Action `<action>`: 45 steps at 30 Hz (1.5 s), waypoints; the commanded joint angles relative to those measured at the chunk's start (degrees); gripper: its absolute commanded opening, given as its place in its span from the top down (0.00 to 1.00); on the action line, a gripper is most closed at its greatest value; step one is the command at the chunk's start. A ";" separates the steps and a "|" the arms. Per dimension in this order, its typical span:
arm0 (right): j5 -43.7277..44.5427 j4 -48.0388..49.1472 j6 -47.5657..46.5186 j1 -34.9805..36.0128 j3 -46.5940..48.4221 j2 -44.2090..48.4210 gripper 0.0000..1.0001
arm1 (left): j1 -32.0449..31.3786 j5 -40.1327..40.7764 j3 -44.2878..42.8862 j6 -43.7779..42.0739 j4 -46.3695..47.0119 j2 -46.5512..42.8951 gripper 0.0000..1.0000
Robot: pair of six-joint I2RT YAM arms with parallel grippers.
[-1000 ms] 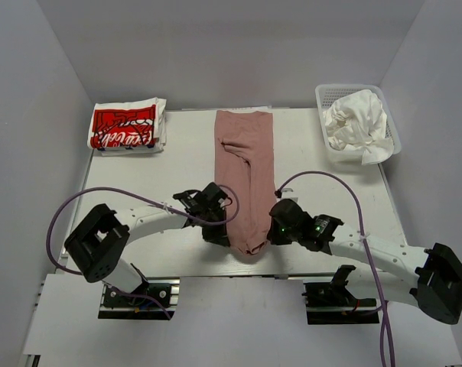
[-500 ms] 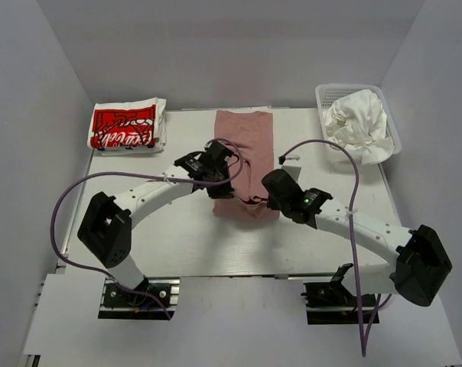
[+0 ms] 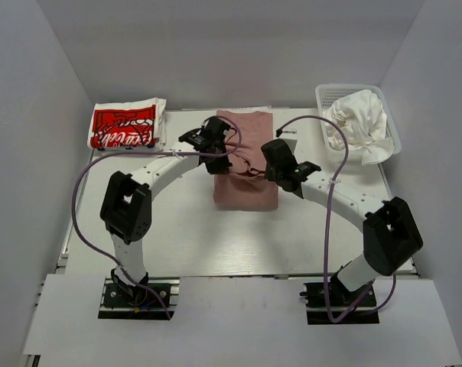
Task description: Fold and stack the t-shirts
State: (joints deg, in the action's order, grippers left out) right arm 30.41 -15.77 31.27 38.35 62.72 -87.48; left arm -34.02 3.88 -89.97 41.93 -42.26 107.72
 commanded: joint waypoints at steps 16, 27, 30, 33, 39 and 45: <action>-6.94 4.61 -4.81 -9.08 21.38 -24.22 0.77 | 6.95 -3.35 -19.52 -6.68 3.07 17.07 0.30; -13.01 4.52 -4.46 -9.78 16.51 -16.52 0.10 | 8.80 -1.51 -7.72 -9.59 5.60 6.64 0.00; -14.94 2.94 -2.97 -9.70 9.91 -12.21 0.10 | 8.27 -3.44 2.06 -9.59 7.80 0.84 0.00; -16.96 3.11 -3.31 -9.78 3.40 -6.59 0.10 | 7.39 -6.15 10.22 -9.59 9.47 -3.21 0.00; -22.93 6.71 -3.66 -9.70 -10.41 0.81 0.10 | 6.33 -11.09 21.32 -7.83 14.93 -5.68 0.00; -25.41 9.26 -5.42 -9.70 -14.64 -0.32 0.10 | 5.28 -11.70 22.47 -7.30 16.77 -2.17 0.11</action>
State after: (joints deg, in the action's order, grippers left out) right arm 7.53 -11.09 27.40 28.56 48.45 -88.25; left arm -28.27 -5.98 -67.35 34.22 -28.67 104.84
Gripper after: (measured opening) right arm 0.904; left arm 0.918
